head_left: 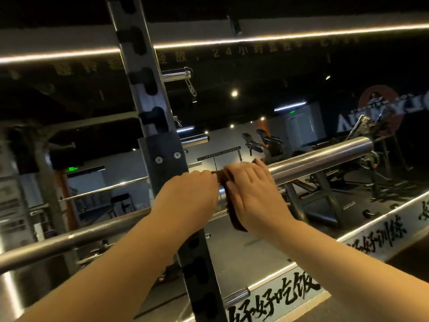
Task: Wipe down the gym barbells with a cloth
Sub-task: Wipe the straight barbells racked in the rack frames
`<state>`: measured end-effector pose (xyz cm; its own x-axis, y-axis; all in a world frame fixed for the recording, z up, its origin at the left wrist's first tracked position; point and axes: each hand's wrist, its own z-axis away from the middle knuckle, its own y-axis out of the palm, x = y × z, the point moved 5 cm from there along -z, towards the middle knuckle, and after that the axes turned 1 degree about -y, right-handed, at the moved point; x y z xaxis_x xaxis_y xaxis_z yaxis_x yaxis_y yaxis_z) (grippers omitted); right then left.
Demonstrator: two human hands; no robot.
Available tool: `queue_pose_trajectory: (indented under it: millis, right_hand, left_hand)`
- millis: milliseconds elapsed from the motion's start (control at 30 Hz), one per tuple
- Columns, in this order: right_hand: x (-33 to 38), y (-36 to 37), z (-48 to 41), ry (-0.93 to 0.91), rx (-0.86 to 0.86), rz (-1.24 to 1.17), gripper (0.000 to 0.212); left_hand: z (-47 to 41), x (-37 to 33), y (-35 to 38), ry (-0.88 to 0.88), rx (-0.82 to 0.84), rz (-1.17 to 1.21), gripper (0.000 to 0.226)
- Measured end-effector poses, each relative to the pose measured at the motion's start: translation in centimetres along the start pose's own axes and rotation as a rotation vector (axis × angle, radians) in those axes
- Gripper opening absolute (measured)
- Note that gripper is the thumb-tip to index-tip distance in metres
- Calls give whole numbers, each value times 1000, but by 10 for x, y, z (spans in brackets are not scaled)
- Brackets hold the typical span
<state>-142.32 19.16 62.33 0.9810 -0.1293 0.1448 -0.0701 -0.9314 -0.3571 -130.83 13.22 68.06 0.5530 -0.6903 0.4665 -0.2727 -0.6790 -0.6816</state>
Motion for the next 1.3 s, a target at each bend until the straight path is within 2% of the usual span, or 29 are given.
queue_pose_trajectory:
  millis: [67, 200, 300, 400, 500, 567, 633, 733, 767, 833, 933, 1000, 1100, 1167, 1233, 1300]
  right_hand:
    - [7, 0, -3, -74, 21, -6, 36]
    - [-2, 1, -40, 1, 158, 68, 29]
    - [6, 9, -39, 83, 54, 48, 30]
    - [9, 6, 1, 3, -68, -49, 36]
    - [-10, -6, 11, -118, 48, 68, 43]
    - [-34, -17, -2, -28, 90, 119, 38]
    - [-51, -25, -15, 112, 48, 131, 36]
    - [-40, -18, -15, 239, 8, 51, 32]
    - [-30, -13, -12, 230, 20, 0, 32]
    - [-11, -7, -5, 94, 73, -59, 35]
    - [-16, -17, -6, -67, 203, -22, 37]
    - [-44, -29, -11, -4, 217, 48, 35]
    - [-84, -46, -20, 239, 95, 110, 34]
    - [-78, -38, -21, 310, 34, 133, 32]
    - [-54, -24, -15, 252, 25, 69, 32]
    - [-32, -15, -6, 77, 60, 11, 37]
  left_hand:
    - [2, 2, 0, 10, -3, -2, 18]
    - [8, 8, -1, 28, -29, -32, 22]
    - [13, 11, 0, -22, -39, 6, 23]
    - [13, 10, 1, -38, -28, 51, 20]
    - [11, 10, 1, -9, 2, 105, 23]
    - [11, 11, 1, 0, 28, 138, 25]
    - [11, 11, 2, -8, 34, 136, 25]
    - [11, 9, 2, -43, 14, 88, 25]
    - [10, 7, 2, -58, 13, 85, 25]
    - [5, 3, 2, -86, 9, 104, 24]
    - [-1, -5, -1, -79, 1, 121, 25]
    - [-4, -7, -1, -55, 16, 128, 24]
    - [-9, -9, 2, -54, 55, 145, 22]
    - [-15, -14, 1, -63, 78, 146, 21]
    - [-21, -22, 2, -61, 91, 148, 17]
    - [-26, -29, 4, -47, 61, 137, 16]
